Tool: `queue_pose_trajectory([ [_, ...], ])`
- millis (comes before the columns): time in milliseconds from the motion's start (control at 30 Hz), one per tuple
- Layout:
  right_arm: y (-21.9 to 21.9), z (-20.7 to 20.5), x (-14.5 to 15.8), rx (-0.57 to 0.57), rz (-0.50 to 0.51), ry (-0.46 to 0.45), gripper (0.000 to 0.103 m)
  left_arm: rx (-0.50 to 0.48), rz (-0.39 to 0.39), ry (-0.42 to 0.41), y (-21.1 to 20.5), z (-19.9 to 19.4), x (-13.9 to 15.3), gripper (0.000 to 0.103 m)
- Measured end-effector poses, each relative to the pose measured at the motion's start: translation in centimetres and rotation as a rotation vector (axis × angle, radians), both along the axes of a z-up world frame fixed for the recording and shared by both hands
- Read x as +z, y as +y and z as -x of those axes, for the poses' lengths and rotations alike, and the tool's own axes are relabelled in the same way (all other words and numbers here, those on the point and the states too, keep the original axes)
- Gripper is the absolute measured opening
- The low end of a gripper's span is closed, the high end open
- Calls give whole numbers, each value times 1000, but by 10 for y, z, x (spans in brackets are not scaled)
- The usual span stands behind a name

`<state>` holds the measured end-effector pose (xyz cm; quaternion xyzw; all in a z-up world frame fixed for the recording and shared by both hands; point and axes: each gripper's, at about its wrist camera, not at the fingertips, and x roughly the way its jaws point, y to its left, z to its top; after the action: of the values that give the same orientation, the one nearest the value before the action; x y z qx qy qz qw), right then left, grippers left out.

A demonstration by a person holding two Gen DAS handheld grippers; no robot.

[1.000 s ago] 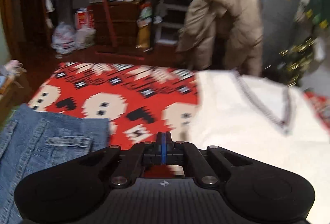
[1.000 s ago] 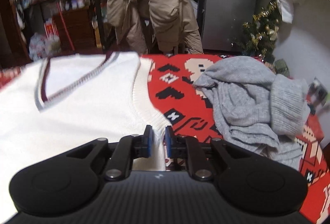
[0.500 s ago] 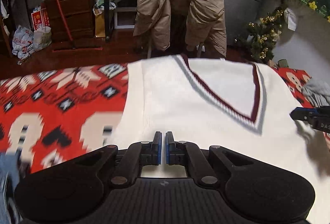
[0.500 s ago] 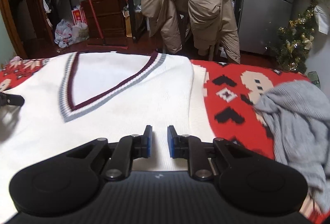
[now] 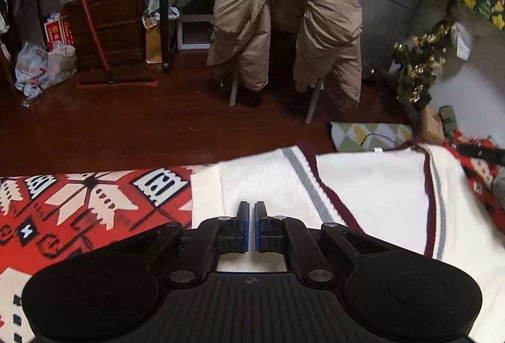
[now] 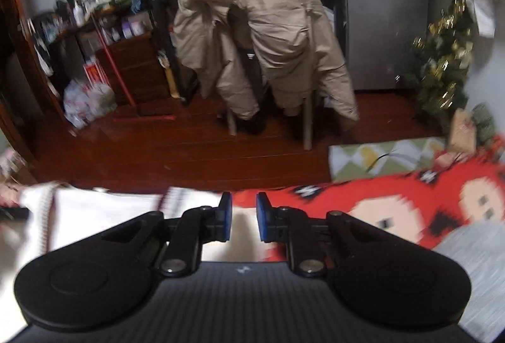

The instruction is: Fold clothes

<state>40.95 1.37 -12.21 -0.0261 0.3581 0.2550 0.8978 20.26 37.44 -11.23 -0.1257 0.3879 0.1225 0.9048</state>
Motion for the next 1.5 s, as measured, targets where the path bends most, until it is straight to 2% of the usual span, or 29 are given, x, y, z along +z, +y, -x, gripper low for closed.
queue_pose_trajectory([
  [100, -1, -5, -6, 48, 57, -10, 32, -6, 42, -11, 8, 1, 1, 6],
  [167, 2, -5, -11, 89, 87, -16, 33, -7, 65, -18, 11, 3, 2, 12],
  [267, 8, -2, -17, 135, 129, -50, 34, 5, 66, -25, 12, 5, 5, 26],
  [300, 13, -3, -19, 135, 134, -58, 34, 11, 62, -27, 12, 5, 6, 35],
  [333, 16, -2, -19, 141, 119, -46, 32, 15, 61, -23, 13, 6, 6, 37],
  [400, 21, 2, -19, 170, 98, -24, 28, 21, 60, -15, 15, 6, 6, 37],
  [467, 23, 8, -18, 207, 112, -28, 11, 24, 51, -4, 16, 7, 5, 37],
  [500, 25, 10, -18, 219, 131, -44, 9, 23, 40, 2, 16, 6, 5, 37],
  [633, 30, 12, -15, 116, 217, -147, 3, 17, 7, 17, 15, 6, 1, 37],
  [700, 27, 5, -22, 100, 213, -112, 3, 18, 6, 10, 17, 8, 0, 37],
  [800, 30, 5, -21, 113, 219, -125, 3, 25, 25, 1, 21, 9, 0, 37],
  [900, 22, 0, -11, 88, 166, -103, 13, 36, 45, -23, 28, 8, 4, 37],
  [967, 11, -2, -4, 60, 106, -93, 18, 21, 87, -39, 31, 9, 6, 32],
  [1000, 7, -3, -1, 53, 78, -86, 19, 0, 82, -36, 29, 6, 6, 25],
  [1033, 3, -5, 2, 47, 49, -80, 19, -22, 76, -31, 26, 4, 5, 14],
  [1067, 3, -2, 4, 95, 26, -58, 19, -44, 69, -27, 23, 1, 5, 10],
  [1133, 3, 4, 6, 197, -18, -13, 19, -85, 39, -10, 16, -6, 3, 10],
  [1200, 17, 10, 0, 285, 33, 19, 18, -108, 7, -2, 11, -14, 0, 10],
  [1267, 33, 13, -12, 316, 119, 17, 18, -103, 3, 2, 9, -25, -2, 10],
  [1400, 45, -3, -16, 248, 78, 5, 18, -109, -56, 17, 3, -51, -2, 11],
  [1500, 60, -20, -15, 210, 81, 12, 19, -86, -40, 28, 4, -67, -1, 12],
])
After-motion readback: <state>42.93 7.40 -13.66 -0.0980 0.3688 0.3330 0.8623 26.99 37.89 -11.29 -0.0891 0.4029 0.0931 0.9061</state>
